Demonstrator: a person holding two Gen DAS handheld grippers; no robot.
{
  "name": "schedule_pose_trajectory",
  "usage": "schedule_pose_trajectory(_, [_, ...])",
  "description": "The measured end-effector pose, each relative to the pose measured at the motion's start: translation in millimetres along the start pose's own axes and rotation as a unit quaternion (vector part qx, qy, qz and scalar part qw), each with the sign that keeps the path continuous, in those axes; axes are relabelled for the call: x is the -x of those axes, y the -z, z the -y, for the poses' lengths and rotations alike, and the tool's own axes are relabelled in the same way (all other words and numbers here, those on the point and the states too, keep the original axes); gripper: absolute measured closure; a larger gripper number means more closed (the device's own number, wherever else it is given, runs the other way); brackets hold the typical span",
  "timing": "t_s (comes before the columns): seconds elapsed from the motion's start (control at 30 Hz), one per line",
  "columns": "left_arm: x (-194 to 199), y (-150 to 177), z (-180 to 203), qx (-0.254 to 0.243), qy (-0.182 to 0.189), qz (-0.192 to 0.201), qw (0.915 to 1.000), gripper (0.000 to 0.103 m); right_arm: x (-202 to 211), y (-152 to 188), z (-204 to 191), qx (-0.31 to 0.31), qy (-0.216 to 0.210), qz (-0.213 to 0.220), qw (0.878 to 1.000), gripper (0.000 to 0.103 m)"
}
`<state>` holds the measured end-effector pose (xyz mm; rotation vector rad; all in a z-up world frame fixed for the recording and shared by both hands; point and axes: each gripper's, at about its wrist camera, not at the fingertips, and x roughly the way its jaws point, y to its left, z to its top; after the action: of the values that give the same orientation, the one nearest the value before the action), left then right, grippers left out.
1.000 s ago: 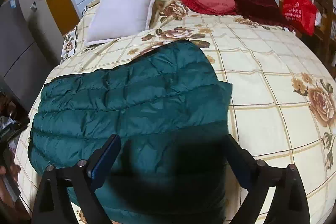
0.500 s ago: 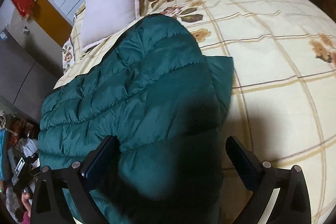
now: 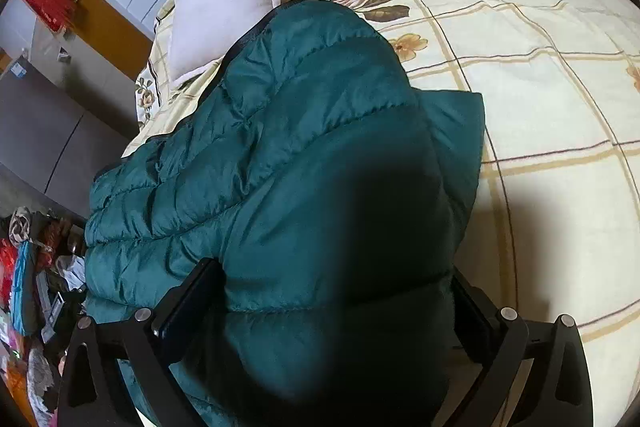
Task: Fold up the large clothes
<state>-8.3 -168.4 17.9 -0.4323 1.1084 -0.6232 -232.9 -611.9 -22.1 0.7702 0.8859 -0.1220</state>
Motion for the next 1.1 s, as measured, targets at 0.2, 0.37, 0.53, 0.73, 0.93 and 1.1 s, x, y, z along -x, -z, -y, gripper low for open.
schedule_pose_trajectory(0.2, [-2, 0, 8, -0.019, -0.001, -0.008, 0.9998, 0.018, 9, 14, -16, 0.013, -0.010, 0.010, 1.000, 0.027])
schedule_pose_trajectory(0.37, [7, 3, 27, -0.051, -0.008, 0.003, 0.9987, 0.041, 29, 20, -32, 0.032, -0.005, 0.019, 0.999, 0.054])
schedule_pose_trajectory(0.53, [32, 1, 46, -0.076, 0.005, 0.014, 0.9970, 0.058, 63, 32, -57, 0.050, -0.014, 0.046, 0.998, 0.065])
schedule_pose_trajectory(0.73, [71, 20, 62, -0.126, 0.029, 0.013, 0.9915, 0.060, 109, 63, -73, 0.055, -0.038, 0.051, 0.996, 0.066])
schedule_pose_trajectory(0.93, [104, 66, 43, -0.135, 0.042, -0.008, 0.9899, 0.061, 136, 112, -59, 0.036, -0.058, 0.038, 0.997, 0.066])
schedule_pose_trajectory(1.1, [96, 93, 18, -0.110, 0.007, -0.033, 0.9934, 0.054, 118, 132, -39, 0.013, 0.011, 0.019, 1.000, 0.048])
